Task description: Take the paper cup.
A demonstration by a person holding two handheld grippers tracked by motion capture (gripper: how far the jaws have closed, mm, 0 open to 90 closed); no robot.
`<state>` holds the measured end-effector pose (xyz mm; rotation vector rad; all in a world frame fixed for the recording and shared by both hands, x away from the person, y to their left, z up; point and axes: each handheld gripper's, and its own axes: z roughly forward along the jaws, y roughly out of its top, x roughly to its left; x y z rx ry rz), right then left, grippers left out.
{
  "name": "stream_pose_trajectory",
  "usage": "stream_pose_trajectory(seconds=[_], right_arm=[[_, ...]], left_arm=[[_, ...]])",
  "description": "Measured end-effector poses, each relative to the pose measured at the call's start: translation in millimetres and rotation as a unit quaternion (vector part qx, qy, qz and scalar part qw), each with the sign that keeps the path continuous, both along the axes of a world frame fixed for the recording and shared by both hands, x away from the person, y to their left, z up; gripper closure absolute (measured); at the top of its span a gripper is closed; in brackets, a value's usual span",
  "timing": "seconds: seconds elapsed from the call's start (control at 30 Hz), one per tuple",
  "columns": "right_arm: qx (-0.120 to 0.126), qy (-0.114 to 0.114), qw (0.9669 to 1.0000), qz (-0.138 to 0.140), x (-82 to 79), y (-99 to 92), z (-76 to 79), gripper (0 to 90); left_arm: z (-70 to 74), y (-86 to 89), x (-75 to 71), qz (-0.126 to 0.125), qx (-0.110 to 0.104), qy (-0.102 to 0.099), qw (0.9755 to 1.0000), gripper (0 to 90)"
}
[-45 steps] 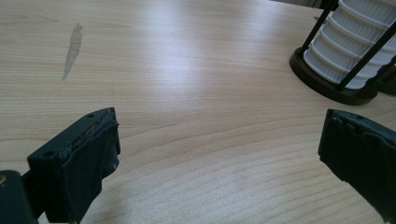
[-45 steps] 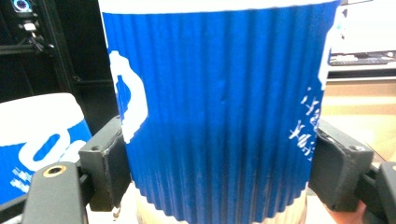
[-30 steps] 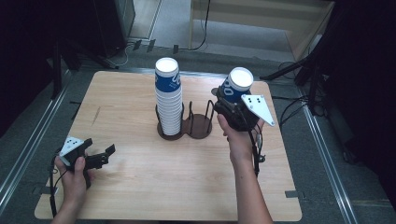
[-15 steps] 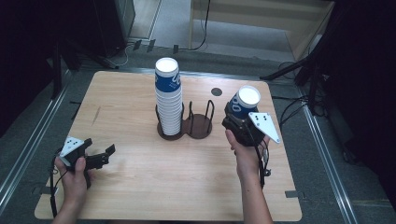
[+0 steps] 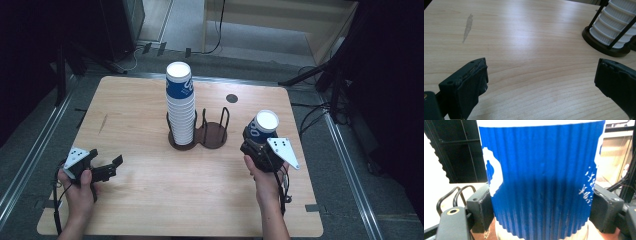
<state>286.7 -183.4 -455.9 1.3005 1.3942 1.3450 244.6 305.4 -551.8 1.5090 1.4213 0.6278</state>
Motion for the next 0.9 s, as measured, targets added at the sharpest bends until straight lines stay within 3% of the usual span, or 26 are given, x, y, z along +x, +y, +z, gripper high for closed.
stream_pose_trajectory(seconds=[0.23, 0.4, 0.57, 0.77, 0.9], right_arm=[[0.009, 0.007, 0.9999, 0.002, -4.5, -4.8, -11.1, 19.1], [-0.003, 0.02, 0.9998, 0.003, -6.7, -2.3, -22.3, 19.1], [-0.005, 0.032, 0.9995, 0.009, -10.0, 5.1, -33.8, 19.0], [-0.018, 0.043, 0.9988, 0.013, -11.8, 14.2, -44.7, 19.1], [-0.019, 0.049, 0.9984, 0.018, -13.1, 18.8, -47.3, 19.0]], left_arm=[[-0.6, 4.8, -0.7, 0.021, -0.018, 0.0, 0.9996, 0.0], [-1.1, 8.8, -2.1, 0.025, -0.035, -0.01, 0.999, 0.0], [-0.4, 5.2, -1.2, 0.018, -0.023, -0.012, 0.9995, 0.0], [-0.3, 3.6, 3.1, 0.02, -0.017, 0.007, 0.9996, 0.0], [1.8, 0.0, 8.4, 0.023, 0.008, 0.014, 0.9996, 0.0]])
